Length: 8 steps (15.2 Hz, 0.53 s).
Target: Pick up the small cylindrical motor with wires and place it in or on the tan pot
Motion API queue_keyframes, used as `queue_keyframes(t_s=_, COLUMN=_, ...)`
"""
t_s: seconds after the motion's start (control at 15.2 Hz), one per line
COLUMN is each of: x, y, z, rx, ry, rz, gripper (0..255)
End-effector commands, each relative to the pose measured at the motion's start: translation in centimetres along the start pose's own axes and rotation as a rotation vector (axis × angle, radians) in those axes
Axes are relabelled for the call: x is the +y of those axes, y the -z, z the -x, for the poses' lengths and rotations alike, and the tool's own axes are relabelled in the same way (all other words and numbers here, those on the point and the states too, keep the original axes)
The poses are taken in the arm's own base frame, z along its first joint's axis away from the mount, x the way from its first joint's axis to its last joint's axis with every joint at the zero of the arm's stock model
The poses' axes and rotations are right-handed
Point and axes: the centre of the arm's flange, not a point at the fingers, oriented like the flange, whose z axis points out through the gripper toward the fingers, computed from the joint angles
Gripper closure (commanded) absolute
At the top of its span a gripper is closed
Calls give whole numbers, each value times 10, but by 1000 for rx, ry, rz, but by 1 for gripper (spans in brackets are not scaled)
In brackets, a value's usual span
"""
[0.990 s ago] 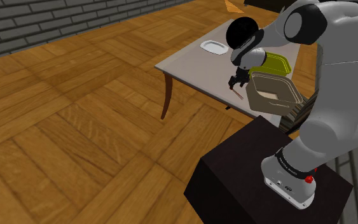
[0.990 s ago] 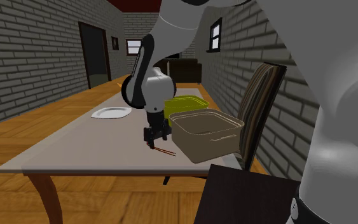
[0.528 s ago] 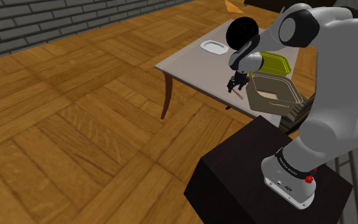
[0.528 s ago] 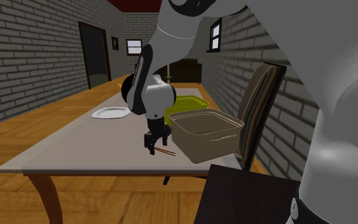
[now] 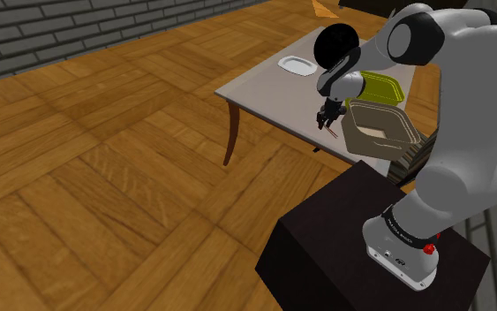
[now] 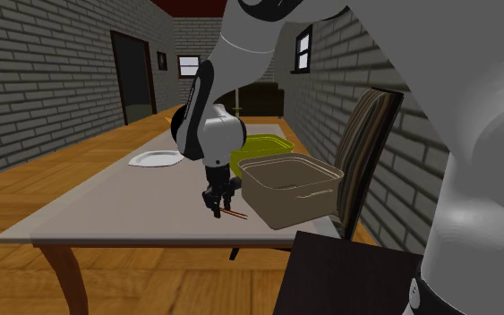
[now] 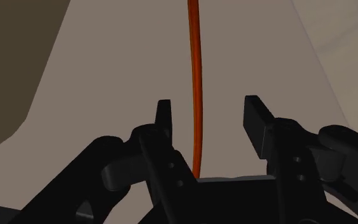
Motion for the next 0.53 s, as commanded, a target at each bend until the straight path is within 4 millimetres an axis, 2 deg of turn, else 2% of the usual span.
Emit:
queue_keyframes(t_s=0.0, x=5, y=-4, z=1, rx=5, ry=-7, rz=9, gripper=255)
queue_keyframes(t_s=0.4, x=5, y=-4, z=2, rx=5, ry=-7, rz=9, gripper=255)
queue_keyframes(t_s=0.46, x=5, y=2, z=3, rx=5, ry=-7, rz=9, gripper=255)
